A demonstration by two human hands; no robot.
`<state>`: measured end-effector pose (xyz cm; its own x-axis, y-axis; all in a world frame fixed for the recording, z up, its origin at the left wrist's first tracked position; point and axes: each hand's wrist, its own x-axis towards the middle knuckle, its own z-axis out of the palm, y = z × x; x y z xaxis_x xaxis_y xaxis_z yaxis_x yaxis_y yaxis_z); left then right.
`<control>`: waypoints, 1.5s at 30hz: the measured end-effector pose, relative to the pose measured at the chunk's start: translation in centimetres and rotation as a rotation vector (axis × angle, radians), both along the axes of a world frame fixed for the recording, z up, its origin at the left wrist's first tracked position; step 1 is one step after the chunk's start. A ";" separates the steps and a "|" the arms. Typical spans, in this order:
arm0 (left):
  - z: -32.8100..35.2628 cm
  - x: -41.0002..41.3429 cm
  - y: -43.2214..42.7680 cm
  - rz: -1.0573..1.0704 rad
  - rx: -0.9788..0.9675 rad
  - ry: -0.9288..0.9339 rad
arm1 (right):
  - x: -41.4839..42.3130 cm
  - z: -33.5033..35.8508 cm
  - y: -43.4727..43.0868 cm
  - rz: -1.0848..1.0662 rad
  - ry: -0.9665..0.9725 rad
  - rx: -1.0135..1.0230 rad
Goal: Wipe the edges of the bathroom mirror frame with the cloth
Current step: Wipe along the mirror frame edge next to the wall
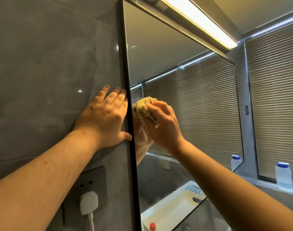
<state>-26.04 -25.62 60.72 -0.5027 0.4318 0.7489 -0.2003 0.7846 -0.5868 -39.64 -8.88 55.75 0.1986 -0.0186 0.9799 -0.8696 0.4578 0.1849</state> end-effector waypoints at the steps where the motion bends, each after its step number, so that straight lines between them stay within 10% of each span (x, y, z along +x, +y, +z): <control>1: 0.1 0.0 0.0 -0.005 0.001 -0.006 | 0.0 -0.7 0.2 0.030 0.000 0.030; 6: -0.1 0.2 -0.2 -0.045 0.026 -0.071 | 2.4 -1.4 2.0 0.366 -0.384 -0.071; 12: -0.5 3.2 1.6 -0.657 0.468 0.112 | 8.2 -0.8 4.2 0.838 -0.792 -0.144; 16: -1.1 5.2 4.3 -0.721 0.539 -0.294 | 11.4 -0.2 4.8 0.860 -0.728 -0.099; 25: 1.9 8.2 5.5 -0.738 0.880 -0.444 | 14.1 3.3 7.0 0.258 -0.350 -0.088; 36: 2.5 10.3 6.1 -1.038 1.380 -0.904 | 14.9 3.1 6.2 0.064 -0.173 -0.103; 45: 2.0 10.3 6.4 -1.130 1.351 -0.850 | 15.7 1.9 7.4 0.630 -0.556 0.291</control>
